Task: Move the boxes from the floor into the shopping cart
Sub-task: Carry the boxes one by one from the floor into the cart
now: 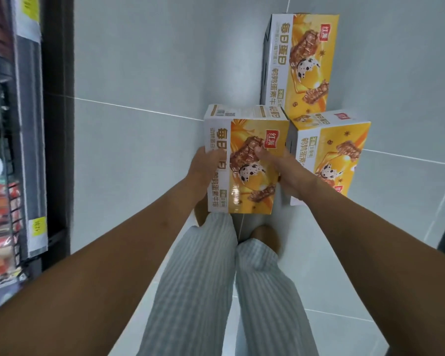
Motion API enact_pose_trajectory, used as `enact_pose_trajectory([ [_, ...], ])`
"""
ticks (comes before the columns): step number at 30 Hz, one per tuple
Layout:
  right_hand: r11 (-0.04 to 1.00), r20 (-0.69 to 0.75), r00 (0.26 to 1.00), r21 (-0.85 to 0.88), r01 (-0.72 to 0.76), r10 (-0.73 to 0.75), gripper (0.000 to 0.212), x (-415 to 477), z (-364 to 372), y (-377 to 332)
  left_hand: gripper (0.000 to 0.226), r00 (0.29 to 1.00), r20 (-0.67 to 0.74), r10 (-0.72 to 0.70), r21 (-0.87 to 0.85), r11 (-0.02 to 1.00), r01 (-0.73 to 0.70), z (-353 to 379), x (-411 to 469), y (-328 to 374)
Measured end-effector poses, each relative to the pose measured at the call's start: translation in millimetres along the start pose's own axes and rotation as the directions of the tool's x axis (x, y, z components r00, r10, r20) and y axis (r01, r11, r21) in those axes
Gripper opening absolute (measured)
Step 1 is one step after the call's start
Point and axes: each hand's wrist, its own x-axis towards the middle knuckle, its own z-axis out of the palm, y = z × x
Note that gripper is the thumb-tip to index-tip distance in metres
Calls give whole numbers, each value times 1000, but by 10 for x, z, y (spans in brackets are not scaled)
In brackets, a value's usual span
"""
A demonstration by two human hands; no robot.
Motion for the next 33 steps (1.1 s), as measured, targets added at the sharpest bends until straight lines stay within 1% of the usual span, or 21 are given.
enact_pose_trajectory([
  [3, 999, 7, 1000, -25, -20, 20, 91, -398, 73, -159, 16, 999, -12, 40, -13, 999, -40, -125, -467, 154],
  [5, 999, 32, 999, -35, -29, 30, 87, -685, 155, -313, 15, 998, -39, 40, -57, 997, -42, -176, -831, 229],
  [6, 997, 40, 999, -75, -19, 22, 87, -822, 199, -417, 16, 998, -53, 42, -90, 995, -47, -199, -1008, 253],
  [9, 979, 66, 997, -194, 59, -47, 100, -1269, 371, -770, 11, 994, -97, 54, -208, 975, -73, -285, -1576, 286],
  [10, 968, 80, 994, -236, 89, -72, 107, -1471, 460, -912, 13, 991, -119, 52, -245, 966, -81, -329, -1795, 293],
  [12, 937, 80, 992, -330, 115, -94, 116, -1831, 626, -1132, 26, 989, -144, 37, -310, 947, -81, -365, -2135, 285],
  [13, 907, 72, 991, -399, 132, -113, 114, -2054, 718, -1220, 28, 986, -164, 30, -349, 933, -87, -388, -2367, 262],
  [16, 821, 54, 986, -548, 162, -158, 87, -2574, 938, -1353, 21, 983, -185, -6, -445, 892, -79, -422, -2917, 177],
  [17, 787, 55, 983, -593, 174, -176, 82, -2799, 1062, -1375, 21, 979, -202, -19, -472, 878, -80, -461, -3169, 101],
  [20, 745, -10, 979, -650, 147, -203, 79, -3297, 1279, -1397, 25, 975, -221, -7, -454, 886, -96, -520, -3690, -66],
  [23, 696, -9, 989, -712, 97, -148, 79, -3774, 1493, -1309, 26, 969, -245, 41, -449, 880, -151, -598, -4200, -398],
  [24, 675, 23, 991, -730, 107, -132, 73, -3964, 1608, -1247, 34, 967, -251, 47, -466, 870, -163, -621, -4398, -590],
  [26, 684, 76, 993, -720, 121, -95, 53, -4230, 1759, -1126, 81, 981, -193, 17, -539, 834, -120, -605, -4654, -932],
  [27, 688, 108, 991, -715, 128, -72, 51, -4303, 1823, -1048, 99, 989, -146, -5, -594, 800, -84, -587, -4756, -1107],
  [28, 653, 150, 988, -745, 140, -41, 50, -4442, 1924, -938, 108, 991, -135, 6, -633, 769, -91, -563, -4881, -1339],
  [30, 599, 202, 979, -783, 165, -6, 44, -4703, 2130, -727, 105, 982, -184, 31, -666, 731, -148, -501, -5126, -1680],
  [31, 581, 203, 979, -797, 167, -3, 47, -4816, 2214, -630, 100, 974, -224, 32, -671, 720, -178, -471, -5272, -1775],
  [33, 509, 236, 971, -839, 192, 23, 68, -5070, 2379, -339, 89, 948, -319, 18, -694, 677, -246, -361, -5634, -2061],
])
